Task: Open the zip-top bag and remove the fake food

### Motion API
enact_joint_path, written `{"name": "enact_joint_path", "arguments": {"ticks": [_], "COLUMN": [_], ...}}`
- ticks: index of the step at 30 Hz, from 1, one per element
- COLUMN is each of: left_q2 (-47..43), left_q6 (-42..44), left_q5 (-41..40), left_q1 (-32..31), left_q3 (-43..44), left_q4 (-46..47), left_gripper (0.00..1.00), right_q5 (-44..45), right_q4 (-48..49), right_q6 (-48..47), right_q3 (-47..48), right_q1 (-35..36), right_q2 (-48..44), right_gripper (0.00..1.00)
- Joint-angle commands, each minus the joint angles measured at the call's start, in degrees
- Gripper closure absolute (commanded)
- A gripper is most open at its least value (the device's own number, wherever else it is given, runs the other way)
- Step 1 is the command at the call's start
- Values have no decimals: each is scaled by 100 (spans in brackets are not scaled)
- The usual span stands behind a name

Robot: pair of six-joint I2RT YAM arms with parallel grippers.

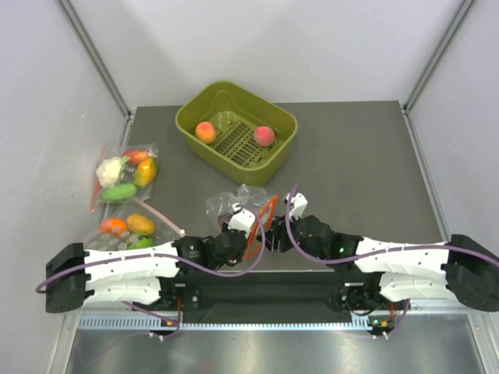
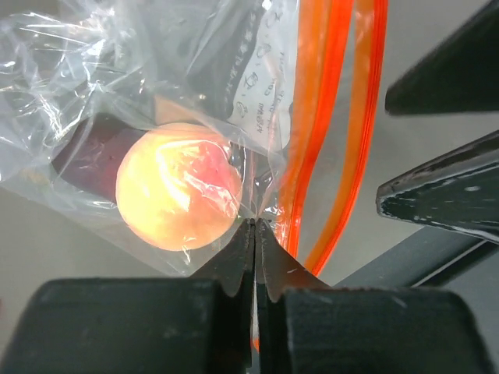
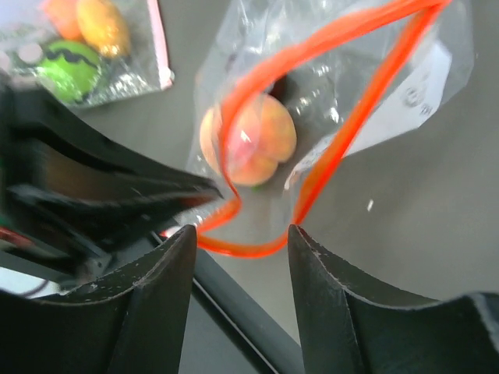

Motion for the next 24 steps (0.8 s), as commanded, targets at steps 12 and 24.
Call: {"name": "enact_joint_path", "arguments": {"ticks": [12,24], "left_q2": [-844,-1230], "left_q6": [-287,-401], "left_q5": [62,18], "left_q1": [-6,-6], "left_q3": [101,-4], "left_q4": [4,12], "left_gripper": [100,100], "right_q5": [159,63], "right_q4": [442,855], "right_q6": [-69,81], "right_q3": [111,77], "right_q1": [-109,-504], "right_q2": [855,1436], "right_gripper": [53,53]}}
